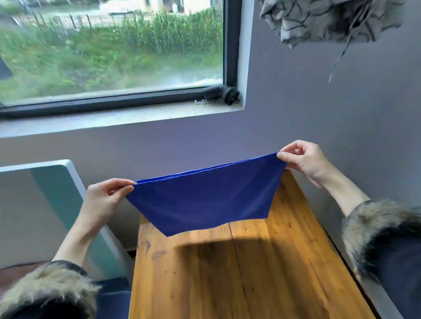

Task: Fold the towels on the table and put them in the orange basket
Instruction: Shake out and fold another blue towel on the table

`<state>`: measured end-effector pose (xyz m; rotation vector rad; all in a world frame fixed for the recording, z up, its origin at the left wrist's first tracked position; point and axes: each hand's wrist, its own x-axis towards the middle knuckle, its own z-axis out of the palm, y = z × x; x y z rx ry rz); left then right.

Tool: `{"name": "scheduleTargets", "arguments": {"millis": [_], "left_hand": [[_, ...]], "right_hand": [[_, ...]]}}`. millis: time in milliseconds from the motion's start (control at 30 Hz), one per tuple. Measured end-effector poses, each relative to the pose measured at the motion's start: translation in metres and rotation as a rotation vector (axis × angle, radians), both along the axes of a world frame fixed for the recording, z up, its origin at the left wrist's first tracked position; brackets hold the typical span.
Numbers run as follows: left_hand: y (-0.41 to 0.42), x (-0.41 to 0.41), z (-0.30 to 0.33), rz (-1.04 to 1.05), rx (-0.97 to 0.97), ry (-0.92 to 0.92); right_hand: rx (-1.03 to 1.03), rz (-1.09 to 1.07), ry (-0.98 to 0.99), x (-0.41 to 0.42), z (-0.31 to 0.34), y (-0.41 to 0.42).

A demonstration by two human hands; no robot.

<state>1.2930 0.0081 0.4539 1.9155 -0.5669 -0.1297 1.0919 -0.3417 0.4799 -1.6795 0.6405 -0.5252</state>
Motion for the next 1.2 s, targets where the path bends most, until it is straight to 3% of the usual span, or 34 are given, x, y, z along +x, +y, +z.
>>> {"name": "scheduleTargets", "arguments": {"millis": [267, 400, 633, 833, 1067, 1200], "left_hand": [[-0.009, -0.005, 0.032, 0.062, -0.156, -0.077], [-0.011, -0.003, 0.039, 0.069, -0.160, -0.075], [-0.019, 0.002, 0.027, 0.098, 0.032, -0.062], [-0.045, 0.008, 0.011, 0.172, 0.139, -0.070], [-0.060, 0.013, 0.014, 0.244, 0.118, -0.275], [-0.049, -0.003, -0.009, 0.188, 0.055, -0.153]], "right_hand": [[0.024, 0.063, -0.093, -0.011, 0.033, -0.008], [-0.171, 0.119, 0.047, -0.012, 0.037, -0.011], [-0.396, 0.027, 0.317, 0.000, 0.029, -0.017], [-0.493, -0.090, 0.398, 0.019, 0.022, -0.012], [-0.570, -0.198, 0.234, 0.024, 0.018, -0.019], [-0.424, -0.142, 0.174, 0.006, -0.010, -0.019]]}}
